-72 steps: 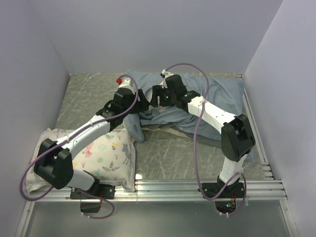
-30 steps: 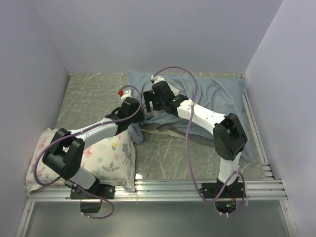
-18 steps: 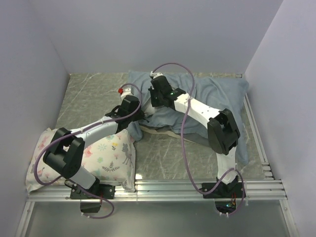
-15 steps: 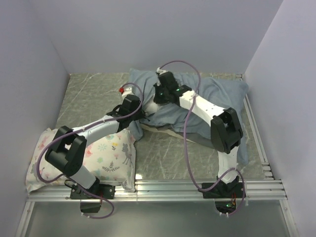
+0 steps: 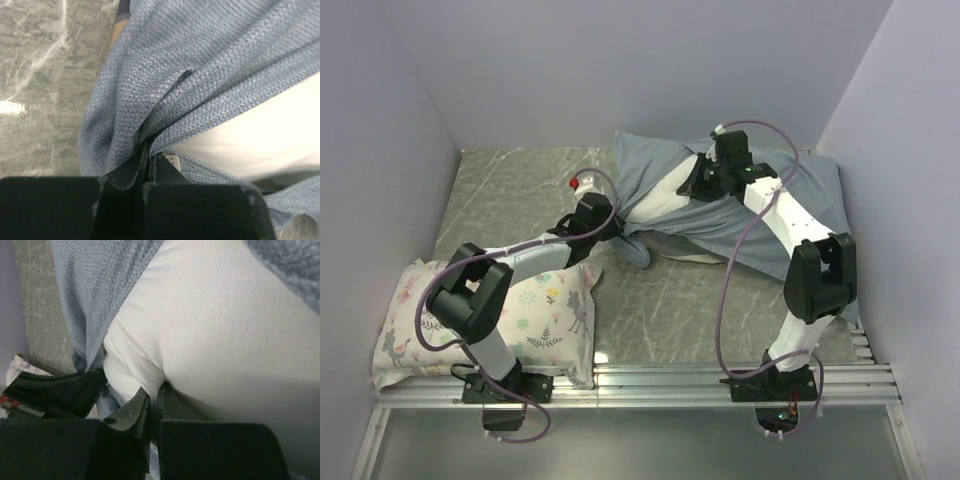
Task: Remove the pillowcase from the pillow
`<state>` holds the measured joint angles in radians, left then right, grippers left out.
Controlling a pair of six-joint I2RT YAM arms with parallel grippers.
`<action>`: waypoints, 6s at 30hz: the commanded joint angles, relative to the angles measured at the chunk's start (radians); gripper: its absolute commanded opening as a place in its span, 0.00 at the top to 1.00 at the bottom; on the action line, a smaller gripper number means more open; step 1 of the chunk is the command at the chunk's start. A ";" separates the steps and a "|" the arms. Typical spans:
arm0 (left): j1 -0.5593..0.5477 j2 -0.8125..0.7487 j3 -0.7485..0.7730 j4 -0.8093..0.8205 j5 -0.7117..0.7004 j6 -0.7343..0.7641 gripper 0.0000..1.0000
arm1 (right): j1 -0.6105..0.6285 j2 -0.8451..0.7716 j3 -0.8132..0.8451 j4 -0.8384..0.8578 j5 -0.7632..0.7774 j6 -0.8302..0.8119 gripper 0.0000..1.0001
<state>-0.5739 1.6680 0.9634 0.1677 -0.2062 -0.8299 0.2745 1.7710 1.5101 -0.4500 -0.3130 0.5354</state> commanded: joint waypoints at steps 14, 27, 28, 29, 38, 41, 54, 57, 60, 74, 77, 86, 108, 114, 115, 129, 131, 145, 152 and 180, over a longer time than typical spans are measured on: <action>-0.147 0.033 -0.115 -0.037 -0.082 0.074 0.99 | -0.074 -0.191 0.101 0.168 0.052 0.058 1.00; -0.313 -0.022 -0.141 -0.023 -0.002 0.147 0.69 | -0.014 -0.133 0.064 0.186 0.192 0.040 1.00; -0.323 -0.010 -0.143 -0.023 -0.005 0.147 0.67 | -0.005 -0.130 0.068 0.180 0.195 0.040 1.00; -0.339 -0.004 -0.144 -0.022 -0.010 0.140 0.66 | -0.003 -0.124 0.081 0.177 0.199 0.038 1.00; -0.425 -0.031 -0.157 0.038 0.011 0.166 0.34 | 0.028 -0.119 0.078 0.160 0.245 0.031 1.00; -0.438 -0.011 -0.120 0.010 0.010 0.179 0.30 | 0.032 -0.127 0.062 0.163 0.253 0.035 1.00; -0.535 0.050 -0.026 -0.040 0.016 0.249 0.21 | 0.084 -0.134 0.044 0.159 0.304 0.040 1.00; -0.549 0.058 -0.041 -0.030 0.021 0.229 0.19 | 0.097 -0.125 0.055 0.151 0.311 0.040 1.00; -0.567 0.068 -0.049 -0.031 0.013 0.210 0.18 | 0.104 -0.113 0.064 0.149 0.311 0.046 1.00; -0.585 0.095 -0.067 -0.085 -0.156 0.075 0.28 | 0.134 -0.148 0.016 0.145 0.330 0.032 1.00; -0.560 -0.017 -0.158 0.015 -0.136 0.083 0.40 | 0.132 -0.189 -0.020 0.152 0.331 0.021 1.00; -0.540 -0.287 -0.176 -0.054 -0.205 0.035 0.32 | 0.118 -0.262 -0.087 0.171 0.316 0.015 1.00; -0.219 -0.255 -0.189 0.131 -0.010 0.034 0.69 | 0.103 -0.352 -0.071 0.148 0.241 0.006 1.00; -0.112 -0.221 -0.187 0.096 -0.073 -0.046 0.99 | 0.056 -0.464 -0.220 0.244 0.094 0.006 1.00; -0.089 -0.220 -0.189 0.093 -0.090 -0.055 1.00 | 0.043 -0.482 -0.272 0.261 0.054 0.009 1.00; 0.035 -0.128 -0.088 0.065 -0.159 -0.086 0.85 | -0.019 -0.639 -0.556 0.372 -0.356 -0.025 1.00; 0.039 -0.100 -0.060 0.082 -0.125 -0.075 0.83 | 0.049 -0.636 -0.579 0.347 -0.319 -0.067 1.00; 0.060 -0.161 0.001 -0.028 -0.156 0.012 0.21 | 0.161 -0.510 -0.556 0.160 0.141 -0.150 1.00; 0.060 -0.327 0.012 -0.091 -0.156 0.122 0.21 | 0.189 -0.461 -0.501 0.149 0.193 -0.152 1.00; 0.049 -0.022 0.155 -0.175 -0.128 0.195 0.92 | 0.259 -0.404 -0.415 0.056 0.397 -0.178 1.00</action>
<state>-0.5808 1.6291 1.1110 0.0349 -0.2249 -0.5907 0.5362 1.3655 1.0809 -0.3595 0.0196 0.3756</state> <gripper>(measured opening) 0.106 0.029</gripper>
